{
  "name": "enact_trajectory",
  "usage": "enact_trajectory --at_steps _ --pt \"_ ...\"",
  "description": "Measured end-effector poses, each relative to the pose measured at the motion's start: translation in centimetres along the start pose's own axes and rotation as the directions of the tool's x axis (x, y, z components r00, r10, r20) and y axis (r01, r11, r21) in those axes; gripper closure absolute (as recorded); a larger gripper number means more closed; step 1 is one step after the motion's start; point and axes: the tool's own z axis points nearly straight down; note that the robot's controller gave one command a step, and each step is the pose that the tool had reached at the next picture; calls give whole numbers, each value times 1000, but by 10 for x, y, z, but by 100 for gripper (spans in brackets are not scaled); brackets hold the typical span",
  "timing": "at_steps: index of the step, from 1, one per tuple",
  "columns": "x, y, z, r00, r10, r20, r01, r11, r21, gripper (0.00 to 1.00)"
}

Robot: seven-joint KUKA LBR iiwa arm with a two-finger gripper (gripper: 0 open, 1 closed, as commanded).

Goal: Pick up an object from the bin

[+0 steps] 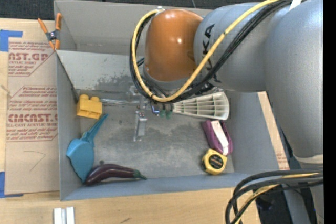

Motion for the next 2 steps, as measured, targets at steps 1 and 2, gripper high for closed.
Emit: enact_trajectory --at_steps 1,2 --pt "-1 -1 -5 1000 2 6 -2 1000 -1 0" --pt "33 13 41 993 -116 7 116 993 0 0"
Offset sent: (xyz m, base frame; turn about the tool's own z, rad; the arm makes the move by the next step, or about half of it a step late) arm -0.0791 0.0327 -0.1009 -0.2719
